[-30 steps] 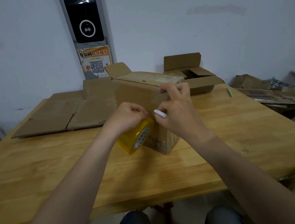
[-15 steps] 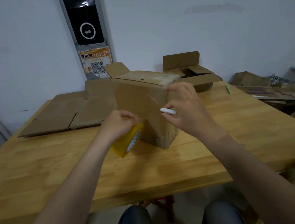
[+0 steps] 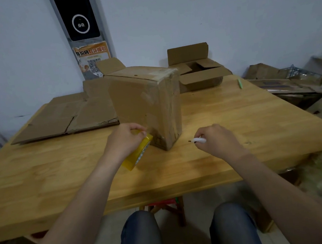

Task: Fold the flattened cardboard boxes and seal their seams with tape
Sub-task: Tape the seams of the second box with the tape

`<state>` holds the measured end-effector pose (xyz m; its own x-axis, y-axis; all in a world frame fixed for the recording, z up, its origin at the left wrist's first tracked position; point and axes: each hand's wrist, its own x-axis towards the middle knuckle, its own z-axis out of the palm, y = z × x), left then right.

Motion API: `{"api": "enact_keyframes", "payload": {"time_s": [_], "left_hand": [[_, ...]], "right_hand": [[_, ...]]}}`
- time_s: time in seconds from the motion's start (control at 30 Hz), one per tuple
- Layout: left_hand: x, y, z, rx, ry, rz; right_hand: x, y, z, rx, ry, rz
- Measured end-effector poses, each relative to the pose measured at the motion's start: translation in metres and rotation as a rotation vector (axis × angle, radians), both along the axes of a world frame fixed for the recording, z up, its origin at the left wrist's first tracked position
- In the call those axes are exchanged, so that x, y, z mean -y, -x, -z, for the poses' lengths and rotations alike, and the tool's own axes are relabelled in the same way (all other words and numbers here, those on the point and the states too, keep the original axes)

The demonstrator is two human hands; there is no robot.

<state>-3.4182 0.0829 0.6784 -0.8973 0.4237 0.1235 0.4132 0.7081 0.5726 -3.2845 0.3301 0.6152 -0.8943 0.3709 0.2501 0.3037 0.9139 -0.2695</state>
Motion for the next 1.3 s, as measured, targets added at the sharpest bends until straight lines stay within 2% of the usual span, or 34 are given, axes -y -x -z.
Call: {"api": "enact_keyframes", "payload": {"time_s": [0.2,0.37,0.53,0.67,0.83,1.07,1.3], "left_hand": [[-0.008,-0.001,0.004,0.007,0.033,-0.009],[-0.012,0.001,0.005,0.03,0.04,-0.011],[-0.012,0.005,0.005,0.035,0.053,-0.016],[-0.009,0.008,-0.011,0.031,0.012,-0.004],[-0.002,0.021,-0.04,-0.048,-0.076,-0.004],[0.007,0.038,-0.064,-0.098,-0.139,0.008],[0.011,0.05,-0.068,-0.118,-0.141,0.004]], "right_hand": [[-0.015,0.002,0.018,0.116,0.069,0.015],[-0.022,0.005,0.024,0.114,0.123,0.049],[-0.026,0.006,0.018,0.123,0.094,0.039],[-0.014,0.012,-0.006,0.018,0.035,0.006],[0.013,0.029,-0.06,-0.278,-0.036,-0.087],[0.045,0.068,-0.118,-0.354,-0.108,-0.183],[0.054,0.107,-0.119,-0.502,-0.012,-0.12]]}}
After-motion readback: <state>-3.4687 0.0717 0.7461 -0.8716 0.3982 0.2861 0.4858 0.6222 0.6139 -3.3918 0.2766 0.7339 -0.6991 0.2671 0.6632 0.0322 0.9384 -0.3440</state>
